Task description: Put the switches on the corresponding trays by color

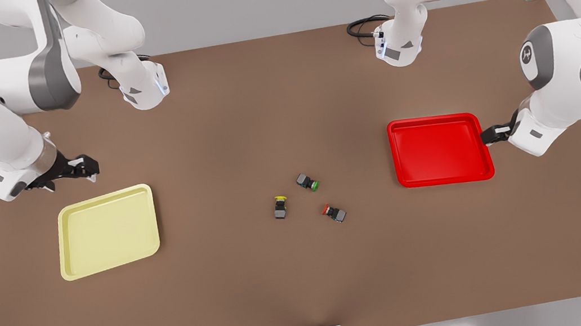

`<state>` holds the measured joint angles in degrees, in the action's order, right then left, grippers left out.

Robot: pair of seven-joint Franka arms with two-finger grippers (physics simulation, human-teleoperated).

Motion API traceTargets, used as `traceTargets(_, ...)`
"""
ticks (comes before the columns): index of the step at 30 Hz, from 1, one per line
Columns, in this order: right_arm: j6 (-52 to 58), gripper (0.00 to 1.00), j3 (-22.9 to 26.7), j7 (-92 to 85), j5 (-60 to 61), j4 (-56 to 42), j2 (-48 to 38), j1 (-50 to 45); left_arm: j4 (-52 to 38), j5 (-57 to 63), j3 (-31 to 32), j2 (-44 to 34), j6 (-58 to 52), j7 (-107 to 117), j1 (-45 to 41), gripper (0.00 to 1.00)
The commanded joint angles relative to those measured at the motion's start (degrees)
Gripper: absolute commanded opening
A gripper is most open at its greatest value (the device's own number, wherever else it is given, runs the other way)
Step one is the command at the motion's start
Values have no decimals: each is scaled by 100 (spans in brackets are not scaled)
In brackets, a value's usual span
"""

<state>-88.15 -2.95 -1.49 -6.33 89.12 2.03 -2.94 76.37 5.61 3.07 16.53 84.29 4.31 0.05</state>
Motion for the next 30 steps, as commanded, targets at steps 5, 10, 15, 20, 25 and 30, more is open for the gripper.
traceTargets(5, -9, 100, -13, 307, 26, -79, 650, -488, -254, 10, 44, 263, -123, 132, -242, 100)
traceTargets(10, -1098, 100, -101, 2004, 712, -26, 1977, -1938, -667, 2, 35, 852, -35, 1793, -1297, 100)
traceTargets(15, -2618, 100, -39, 2848, 1239, -79, 3392, -3301, -746, 19, -35, 1405, 404, 2847, -2140, 100)
traceTargets(20, -3313, 100, 971, 2883, 2714, -264, 4191, -4355, -1168, -25, -624, 2179, 1045, 3542, -2818, 100)
traceTargets(25, -3349, 100, 1534, 2883, 3656, -308, 4500, -4567, -1177, -798, -641, 2575, 1688, 4254, -2993, 100)
traceTargets(30, -3349, 100, 1736, 2786, 3647, -431, 4561, -4470, -1274, -1000, -659, 2724, 1977, 4702, -3204, 100)
